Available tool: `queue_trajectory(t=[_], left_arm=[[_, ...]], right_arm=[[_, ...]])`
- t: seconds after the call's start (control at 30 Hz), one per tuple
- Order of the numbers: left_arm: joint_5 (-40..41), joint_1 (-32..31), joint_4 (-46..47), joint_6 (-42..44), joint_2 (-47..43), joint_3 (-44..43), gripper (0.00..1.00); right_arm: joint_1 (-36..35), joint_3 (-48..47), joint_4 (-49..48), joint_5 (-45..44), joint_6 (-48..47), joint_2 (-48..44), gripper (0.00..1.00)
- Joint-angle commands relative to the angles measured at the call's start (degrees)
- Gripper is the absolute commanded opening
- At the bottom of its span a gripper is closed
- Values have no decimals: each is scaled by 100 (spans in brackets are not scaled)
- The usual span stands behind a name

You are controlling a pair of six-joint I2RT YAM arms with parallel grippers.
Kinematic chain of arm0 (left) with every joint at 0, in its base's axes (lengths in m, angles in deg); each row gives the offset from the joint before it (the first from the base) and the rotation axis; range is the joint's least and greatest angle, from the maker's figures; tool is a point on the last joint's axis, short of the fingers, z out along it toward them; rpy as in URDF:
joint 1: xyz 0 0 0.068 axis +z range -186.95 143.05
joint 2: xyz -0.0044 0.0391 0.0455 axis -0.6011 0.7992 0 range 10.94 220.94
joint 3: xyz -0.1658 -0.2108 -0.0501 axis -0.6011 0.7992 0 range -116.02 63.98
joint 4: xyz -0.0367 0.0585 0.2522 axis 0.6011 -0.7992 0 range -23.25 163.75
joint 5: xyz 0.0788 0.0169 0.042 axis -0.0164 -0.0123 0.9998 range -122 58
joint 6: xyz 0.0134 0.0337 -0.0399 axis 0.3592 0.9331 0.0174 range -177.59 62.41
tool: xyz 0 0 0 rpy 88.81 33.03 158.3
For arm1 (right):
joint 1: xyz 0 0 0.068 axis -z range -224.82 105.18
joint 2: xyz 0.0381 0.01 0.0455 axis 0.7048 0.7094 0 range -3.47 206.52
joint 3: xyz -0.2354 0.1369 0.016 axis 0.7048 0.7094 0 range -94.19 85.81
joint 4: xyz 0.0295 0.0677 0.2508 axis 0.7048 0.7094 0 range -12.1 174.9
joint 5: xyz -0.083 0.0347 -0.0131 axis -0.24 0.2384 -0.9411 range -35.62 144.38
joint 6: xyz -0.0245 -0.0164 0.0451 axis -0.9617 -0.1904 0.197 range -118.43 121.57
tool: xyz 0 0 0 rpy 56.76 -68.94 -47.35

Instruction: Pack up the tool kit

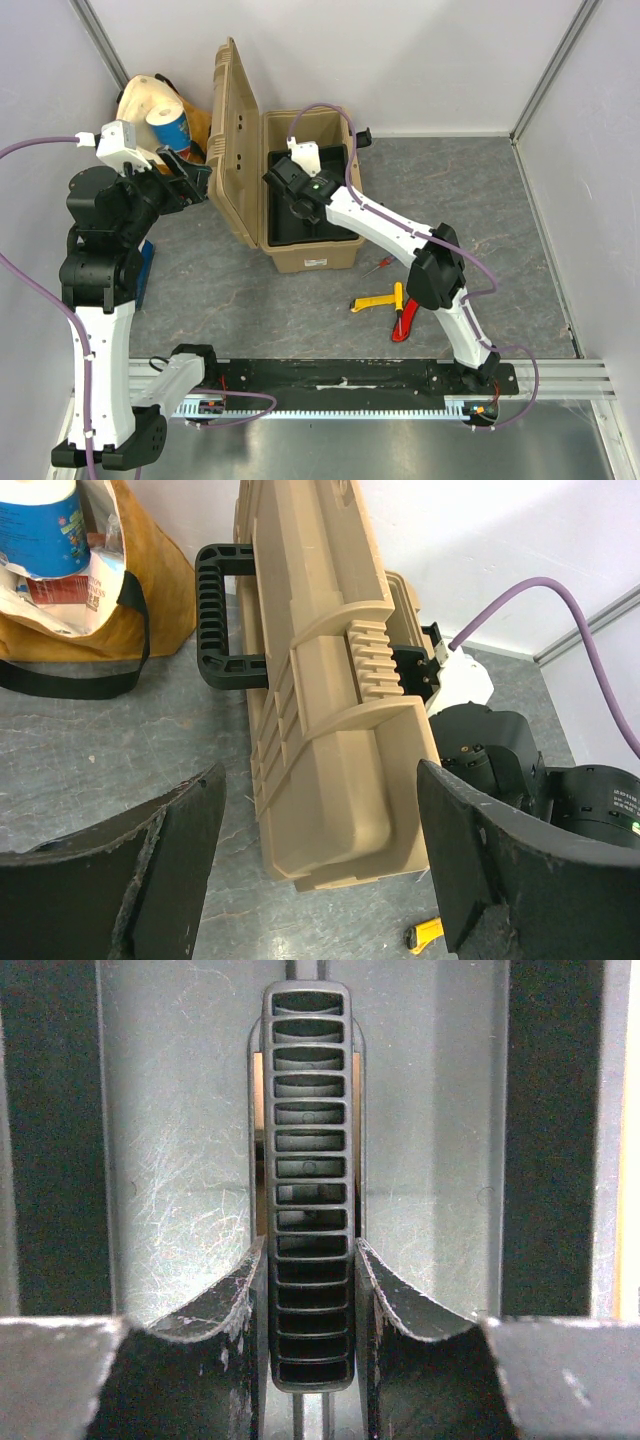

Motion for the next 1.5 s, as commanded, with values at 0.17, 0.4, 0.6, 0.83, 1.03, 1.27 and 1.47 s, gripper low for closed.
queue_trajectory(t=[0.17, 0.4, 0.6, 0.83, 1.03, 1.27, 1.47], left_arm=[[-14, -7, 183, 95, -28, -24, 82], [-5, -15, 183, 104, -28, -16, 82], [-23, -7, 183, 78, -28, -16, 82], [-23, -15, 183, 86, -11, -33, 82], [-23, -15, 183, 86, -19, -24, 82], [21, -15, 183, 113, -19, -7, 82], [21, -7, 183, 113, -28, 2, 82]], right_arm=[[141, 102, -333, 655, 110, -389, 0], [281, 164, -404, 814, 145, -609, 0], [334, 234, -413, 937, 189, -618, 0], [325, 331, -421, 858, 118, -539, 0], [229, 305, -518, 1025, 127, -460, 0], [193, 305, -501, 858, 224, -407, 0], [167, 314, -650, 947, 303, -468, 0]])
